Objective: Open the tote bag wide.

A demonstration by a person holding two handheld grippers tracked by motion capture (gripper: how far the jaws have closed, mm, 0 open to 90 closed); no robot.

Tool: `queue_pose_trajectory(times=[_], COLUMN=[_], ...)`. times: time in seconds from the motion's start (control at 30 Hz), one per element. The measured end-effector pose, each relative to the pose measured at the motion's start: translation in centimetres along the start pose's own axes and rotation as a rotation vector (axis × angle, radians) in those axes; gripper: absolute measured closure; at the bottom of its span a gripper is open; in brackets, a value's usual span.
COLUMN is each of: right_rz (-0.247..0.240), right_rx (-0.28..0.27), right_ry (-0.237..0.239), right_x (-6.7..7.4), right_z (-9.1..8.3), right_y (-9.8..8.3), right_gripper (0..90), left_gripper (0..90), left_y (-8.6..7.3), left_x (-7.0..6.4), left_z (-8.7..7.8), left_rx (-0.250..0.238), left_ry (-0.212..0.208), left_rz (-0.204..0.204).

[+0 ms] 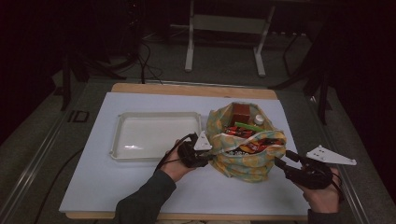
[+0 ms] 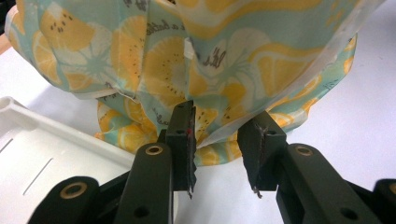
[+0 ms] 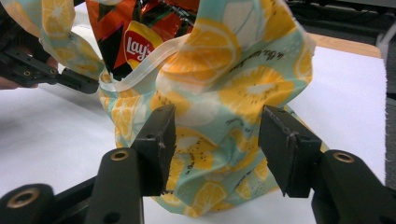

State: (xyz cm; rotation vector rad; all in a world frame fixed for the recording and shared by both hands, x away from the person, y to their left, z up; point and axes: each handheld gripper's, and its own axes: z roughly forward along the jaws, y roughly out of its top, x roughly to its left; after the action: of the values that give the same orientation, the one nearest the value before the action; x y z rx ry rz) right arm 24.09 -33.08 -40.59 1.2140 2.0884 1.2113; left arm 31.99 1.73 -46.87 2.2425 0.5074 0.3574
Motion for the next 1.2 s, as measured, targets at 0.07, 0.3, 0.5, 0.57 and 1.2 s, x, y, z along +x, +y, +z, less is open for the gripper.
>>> queue_pose_trajectory(times=[0.07,0.3,0.5,0.57,1.2], right_rz=[0.004,0.005,-0.020,-0.023,-0.038], right_rx=[-0.001,-0.032,-0.066,-0.082,-0.156], right_ry=[-0.010,-0.012,0.002,-0.009,-0.078], right_x=[-0.1,-0.2,0.6,0.8,0.5], right_z=[-0.3,-1.0,-0.6,-0.5,-1.5], right_y=[0.0,0.3,1.6,2.3,2.5], right_gripper=[44.9,44.2,42.3,40.6,88.4], left_gripper=[66.2,66.3,66.3,66.3,66.2], left_y=[0.0,0.0,0.1,0.1,-0.3], left_x=[0.0,-0.1,-0.2,-0.2,-0.2], left_z=[0.0,0.2,0.2,0.2,0.0], left_rx=[0.001,0.004,0.004,0.002,0.000], left_ry=[0.000,0.001,-0.001,-0.002,0.001], left_rz=[-0.002,-0.002,0.002,0.003,-0.002])
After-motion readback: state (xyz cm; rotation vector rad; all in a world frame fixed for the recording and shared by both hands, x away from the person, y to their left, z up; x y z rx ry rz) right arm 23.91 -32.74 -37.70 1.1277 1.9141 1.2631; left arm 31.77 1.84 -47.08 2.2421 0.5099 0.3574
